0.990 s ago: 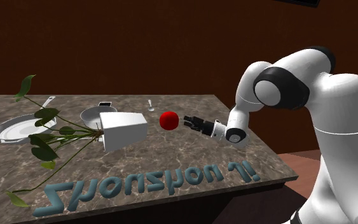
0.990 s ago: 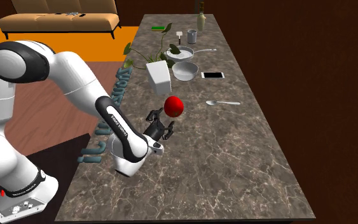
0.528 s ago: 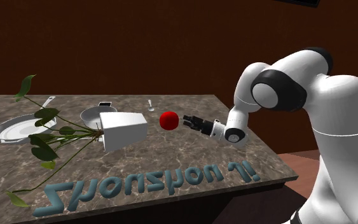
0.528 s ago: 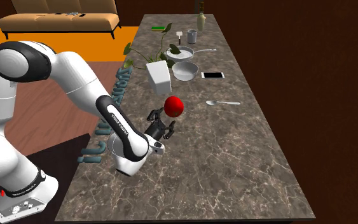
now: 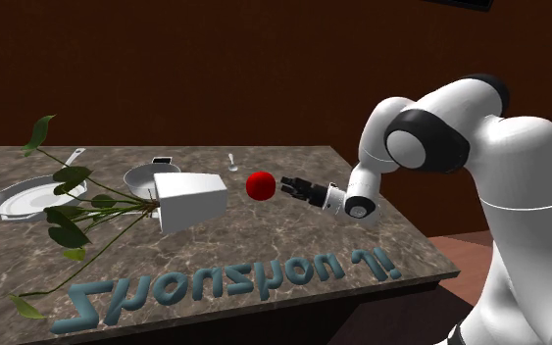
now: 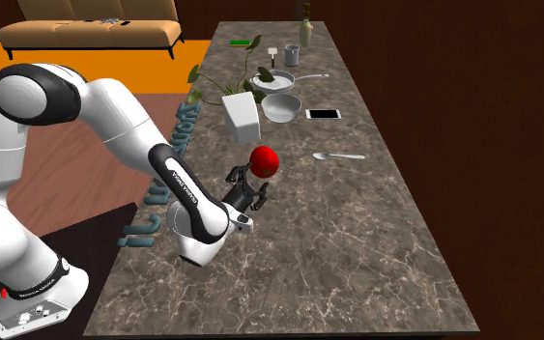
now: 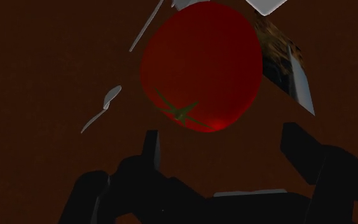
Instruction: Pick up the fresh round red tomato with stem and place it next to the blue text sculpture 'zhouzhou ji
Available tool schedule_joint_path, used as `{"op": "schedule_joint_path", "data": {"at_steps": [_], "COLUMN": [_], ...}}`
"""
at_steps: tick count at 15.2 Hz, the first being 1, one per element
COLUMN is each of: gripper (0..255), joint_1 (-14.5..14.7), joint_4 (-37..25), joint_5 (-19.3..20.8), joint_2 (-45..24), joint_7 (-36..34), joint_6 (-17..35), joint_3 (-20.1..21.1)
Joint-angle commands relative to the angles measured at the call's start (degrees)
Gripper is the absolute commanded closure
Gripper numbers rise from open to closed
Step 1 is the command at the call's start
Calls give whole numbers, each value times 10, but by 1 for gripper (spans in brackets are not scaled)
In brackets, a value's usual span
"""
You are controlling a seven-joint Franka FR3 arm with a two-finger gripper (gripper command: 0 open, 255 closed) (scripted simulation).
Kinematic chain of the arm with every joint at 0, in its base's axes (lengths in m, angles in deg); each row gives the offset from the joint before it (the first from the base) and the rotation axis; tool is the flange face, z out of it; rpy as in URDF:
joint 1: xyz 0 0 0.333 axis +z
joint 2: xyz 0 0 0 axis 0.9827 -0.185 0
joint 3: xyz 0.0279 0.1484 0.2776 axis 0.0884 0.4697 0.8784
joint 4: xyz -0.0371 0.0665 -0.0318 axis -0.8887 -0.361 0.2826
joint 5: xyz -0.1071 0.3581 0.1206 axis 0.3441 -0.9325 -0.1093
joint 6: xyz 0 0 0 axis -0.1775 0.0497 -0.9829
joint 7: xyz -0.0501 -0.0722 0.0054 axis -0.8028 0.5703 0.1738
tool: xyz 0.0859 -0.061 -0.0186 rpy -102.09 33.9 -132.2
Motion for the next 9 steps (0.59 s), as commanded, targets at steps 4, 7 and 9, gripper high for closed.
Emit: {"op": "schedule_joint_path", "data": {"at_steps": [4, 7, 9], "gripper": [255, 255, 255], "joint_1": [24, 38, 46], "joint_4": [20, 28, 32], "joint_5": [9, 21, 30], "joint_2": [6, 32, 51], "joint_7": [2, -3, -6], "joint_6": [30, 47, 60], "joint_3": [-9, -25, -35]}}
